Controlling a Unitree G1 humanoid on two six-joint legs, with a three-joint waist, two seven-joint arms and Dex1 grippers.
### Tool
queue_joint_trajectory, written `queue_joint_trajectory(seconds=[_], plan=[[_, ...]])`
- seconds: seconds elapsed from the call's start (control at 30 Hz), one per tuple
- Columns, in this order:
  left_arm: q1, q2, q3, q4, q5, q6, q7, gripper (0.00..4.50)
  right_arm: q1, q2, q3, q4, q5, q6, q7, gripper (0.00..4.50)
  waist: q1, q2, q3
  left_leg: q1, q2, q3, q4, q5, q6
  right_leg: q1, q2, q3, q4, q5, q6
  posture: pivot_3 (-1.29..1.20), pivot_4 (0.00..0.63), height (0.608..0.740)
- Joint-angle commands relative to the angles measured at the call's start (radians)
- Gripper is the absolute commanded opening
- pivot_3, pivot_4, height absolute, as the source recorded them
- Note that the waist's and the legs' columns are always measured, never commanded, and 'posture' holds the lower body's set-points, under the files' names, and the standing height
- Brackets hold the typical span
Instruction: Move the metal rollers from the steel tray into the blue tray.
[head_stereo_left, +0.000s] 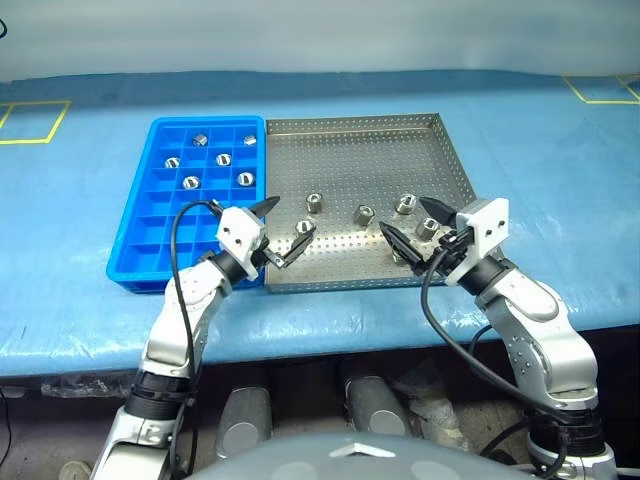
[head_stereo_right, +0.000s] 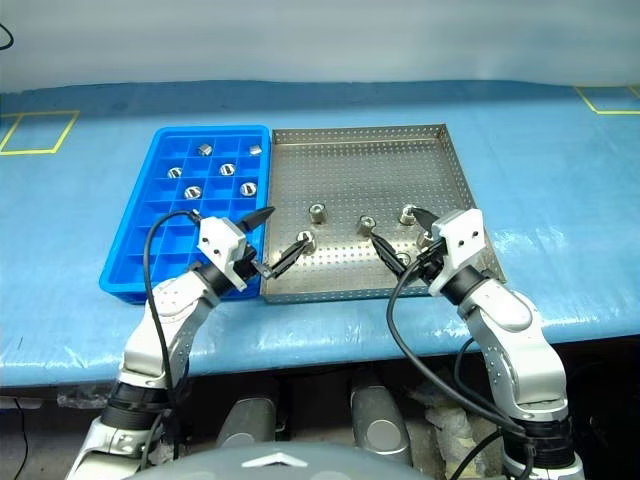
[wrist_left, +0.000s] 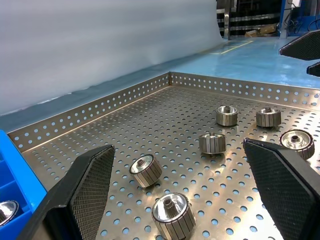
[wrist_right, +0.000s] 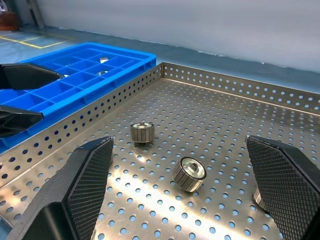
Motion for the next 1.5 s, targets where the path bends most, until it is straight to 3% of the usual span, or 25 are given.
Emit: queue_joint_trajectory(seconds=[0.03,0.67,0.93,1.13,1.5], plan=[[-0.021,0.004,0.005,-0.010,-0.002,0.002,-0.003,4.50,-0.008,-0.001,-0.022,-0.020,0.016,-0.008,-0.005,4.48,-0.001,0.000,0.000,0.000,0.000,0.000,0.000,0.000,0.000,0.000,0.000,0.000,0.000,0.000,0.000,-0.09,0.150,0.740],[-0.096,-0.016,-0.003,0.023,0.053,0.089,0.079,4.50,-0.012,0.013,-0.029,-0.007,0.043,-0.003,-0.023,4.48,-0.010,0.000,0.000,0.000,0.000,0.000,0.002,0.000,0.000,0.001,0.000,0.000,0.000,0.001,0.001,-0.10,0.150,0.740],[-0.254,-0.007,-0.044,0.032,0.043,0.335,0.053,4.50,-0.005,0.032,-0.039,0.000,0.053,-0.009,-0.048,4.48,-0.015,0.000,0.000,-0.001,0.000,-0.001,0.003,0.000,0.000,0.001,0.000,0.000,0.000,0.001,0.002,-0.11,0.150,0.740],[-0.370,-0.010,-0.064,0.168,0.057,0.543,0.068,4.50,0.007,0.047,-0.033,0.000,0.044,-0.022,-0.064,4.48,-0.035,0.000,0.000,0.000,-0.001,-0.001,0.004,0.000,0.000,0.002,0.000,0.000,0.000,0.002,0.003,-0.13,0.150,0.740],[-0.412,-0.034,-0.062,0.214,0.034,0.740,0.087,4.50,0.045,0.054,-0.035,-0.020,0.039,-0.028,-0.084,4.48,-0.056,0.000,0.000,-0.001,0.000,-0.001,0.003,0.000,0.000,0.001,0.000,0.001,0.001,0.004,0.006,-0.16,0.150,0.740]])
